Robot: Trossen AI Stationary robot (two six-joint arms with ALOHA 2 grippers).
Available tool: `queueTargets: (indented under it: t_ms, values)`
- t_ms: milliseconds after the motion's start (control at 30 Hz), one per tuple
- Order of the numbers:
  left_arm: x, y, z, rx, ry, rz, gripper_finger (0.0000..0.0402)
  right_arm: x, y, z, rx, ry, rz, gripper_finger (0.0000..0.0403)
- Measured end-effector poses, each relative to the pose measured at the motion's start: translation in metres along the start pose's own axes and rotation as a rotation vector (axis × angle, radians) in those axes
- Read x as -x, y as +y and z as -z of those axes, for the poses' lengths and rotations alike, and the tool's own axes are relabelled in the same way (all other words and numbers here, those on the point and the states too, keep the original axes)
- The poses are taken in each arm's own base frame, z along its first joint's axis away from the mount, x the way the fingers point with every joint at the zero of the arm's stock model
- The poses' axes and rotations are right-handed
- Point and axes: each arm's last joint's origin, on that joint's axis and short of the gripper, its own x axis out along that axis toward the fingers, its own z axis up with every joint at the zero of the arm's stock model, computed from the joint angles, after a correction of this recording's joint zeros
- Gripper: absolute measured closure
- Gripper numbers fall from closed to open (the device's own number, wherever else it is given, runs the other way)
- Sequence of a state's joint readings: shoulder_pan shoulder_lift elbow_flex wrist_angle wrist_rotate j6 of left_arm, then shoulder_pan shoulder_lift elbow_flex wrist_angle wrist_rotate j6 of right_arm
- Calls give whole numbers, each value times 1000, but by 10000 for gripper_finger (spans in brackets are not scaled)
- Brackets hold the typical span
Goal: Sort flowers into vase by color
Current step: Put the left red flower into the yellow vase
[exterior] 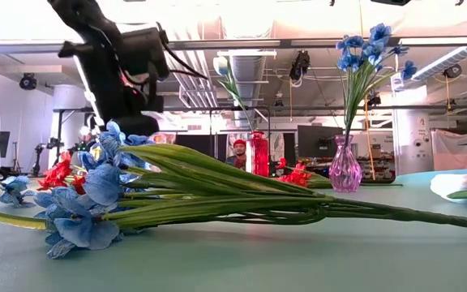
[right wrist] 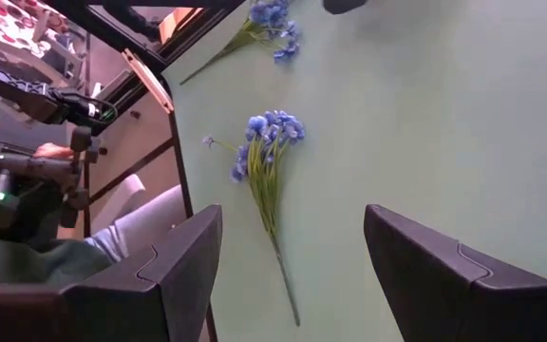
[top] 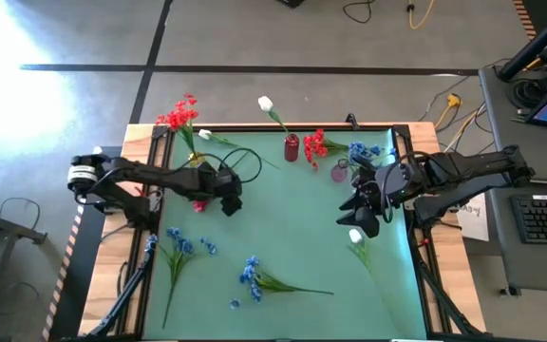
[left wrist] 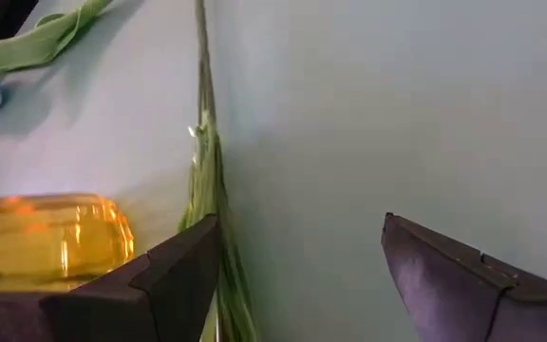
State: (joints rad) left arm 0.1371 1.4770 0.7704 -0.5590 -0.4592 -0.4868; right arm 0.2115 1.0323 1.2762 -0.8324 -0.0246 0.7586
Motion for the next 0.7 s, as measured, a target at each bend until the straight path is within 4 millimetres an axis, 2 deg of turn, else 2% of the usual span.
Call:
queueTargets:
  t_ms: [400, 567, 700]
  values:
    - [-30, 21, -11, -19, 35, -101, 128, -1, 0, 0, 0, -1, -1, 154]
    - [-38, 25, -15, -17, 46, -67, 132, -3, 0, -1, -1, 4, 4, 154]
    - [-43, 25, -15, -17, 64, -43, 150, -4, 0, -1, -1, 5, 5, 154]
